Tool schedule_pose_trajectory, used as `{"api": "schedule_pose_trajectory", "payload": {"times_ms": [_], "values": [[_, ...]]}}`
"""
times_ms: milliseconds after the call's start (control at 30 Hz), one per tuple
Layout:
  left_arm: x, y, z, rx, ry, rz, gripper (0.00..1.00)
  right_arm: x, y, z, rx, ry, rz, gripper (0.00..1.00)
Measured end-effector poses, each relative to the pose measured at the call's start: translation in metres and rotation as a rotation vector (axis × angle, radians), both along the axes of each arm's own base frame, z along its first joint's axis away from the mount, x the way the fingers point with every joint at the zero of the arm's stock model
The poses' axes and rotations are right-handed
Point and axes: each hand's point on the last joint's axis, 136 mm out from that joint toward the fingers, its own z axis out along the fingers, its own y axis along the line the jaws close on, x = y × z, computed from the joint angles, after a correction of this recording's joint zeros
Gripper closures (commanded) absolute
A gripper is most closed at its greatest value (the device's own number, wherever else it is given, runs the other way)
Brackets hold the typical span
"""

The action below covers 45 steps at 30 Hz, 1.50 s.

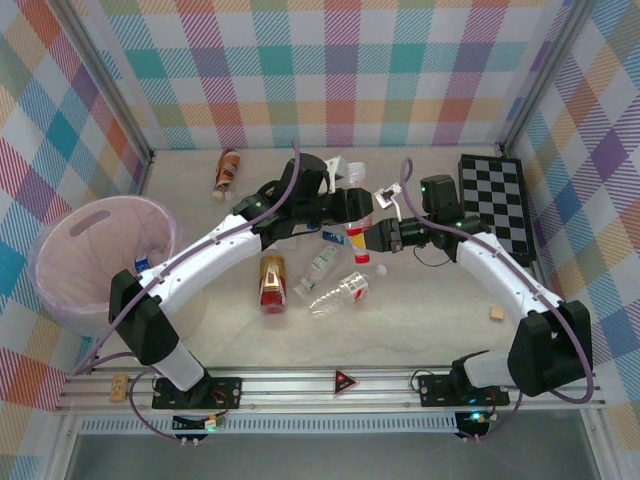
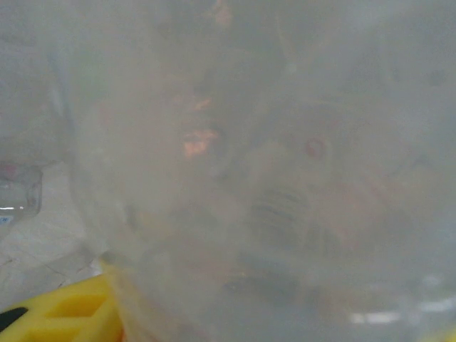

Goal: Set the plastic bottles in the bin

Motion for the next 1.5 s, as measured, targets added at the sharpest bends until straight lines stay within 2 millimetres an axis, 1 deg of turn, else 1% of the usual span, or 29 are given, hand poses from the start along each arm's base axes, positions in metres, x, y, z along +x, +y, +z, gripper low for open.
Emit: {"api": "schedule_pose_trajectory", "payload": {"times_ms": [33, 67, 100, 167, 233, 267, 400, 467, 600, 700, 767, 800, 867, 967, 1033, 1100, 1200, 1333, 1500], "values": [[0.000, 0.000, 0.000, 0.000, 0.000, 0.001, 0.52, 0.000, 0.000, 0.000, 0.000, -0.001, -0.001, 0.86], [0.000, 0.000, 0.000, 0.000, 0.000, 0.002, 0.53, 0.001, 0.000, 0.000, 0.000, -0.002, -0.001, 0.81], [0.001, 0.001, 0.000, 0.000, 0.000, 0.005, 0.54, 0.001, 0.000, 0.000, 0.000, -0.002, 0.000, 0.70], [0.001, 0.001, 0.000, 0.001, -0.001, 0.010, 0.54, 0.001, 0.000, 0.000, -0.001, -0.001, -0.001, 0.52], [0.003, 0.002, 0.000, 0.004, -0.003, 0.016, 0.54, 0.001, 0.000, 0.000, -0.006, -0.003, -0.001, 0.41], [0.002, 0.002, -0.001, 0.006, -0.002, 0.016, 0.54, 0.002, -0.001, -0.001, -0.017, -0.007, -0.005, 0.37], [0.003, 0.004, -0.004, 0.028, -0.001, 0.023, 0.54, 0.007, -0.008, 0.000, -0.053, -0.024, -0.029, 0.29], [0.004, 0.007, -0.003, 0.042, -0.004, 0.028, 0.54, 0.012, -0.018, 0.001, -0.065, -0.032, -0.059, 0.25], [0.008, 0.014, 0.001, 0.071, -0.020, 0.046, 0.54, 0.020, -0.043, 0.005, -0.091, -0.044, -0.148, 0.22], [0.014, 0.027, 0.008, 0.113, -0.040, 0.069, 0.55, 0.026, -0.057, 0.006, -0.126, -0.056, -0.220, 0.22], [0.019, 0.040, 0.015, 0.143, -0.059, 0.087, 0.58, 0.030, -0.062, 0.001, -0.160, -0.051, -0.255, 0.22], [0.021, 0.050, 0.020, 0.156, -0.069, 0.099, 0.59, 0.032, -0.064, -0.003, -0.178, -0.045, -0.270, 0.22], [0.025, 0.077, 0.029, 0.172, -0.077, 0.135, 0.61, 0.037, -0.067, -0.010, -0.212, -0.026, -0.301, 0.22], [0.031, 0.138, 0.049, 0.196, -0.095, 0.242, 0.64, 0.044, -0.072, -0.022, -0.258, 0.002, -0.339, 0.22], [0.031, 0.183, 0.066, 0.217, -0.118, 0.333, 0.66, 0.049, -0.075, -0.031, -0.287, 0.030, -0.362, 0.22], [0.025, 0.225, 0.080, 0.234, -0.139, 0.420, 0.69, 0.052, -0.077, -0.039, -0.311, 0.049, -0.376, 0.22], [0.010, 0.282, 0.096, 0.265, -0.159, 0.546, 0.72, 0.056, -0.080, -0.049, -0.339, 0.078, -0.388, 0.22], [-0.013, 0.343, 0.103, 0.301, -0.150, 0.696, 0.74, 0.058, -0.081, -0.056, -0.356, 0.098, -0.395, 0.22], [-0.033, 0.400, 0.099, 0.323, -0.107, 0.841, 0.75, 0.060, -0.082, -0.056, -0.365, 0.099, -0.401, 0.22]]}}
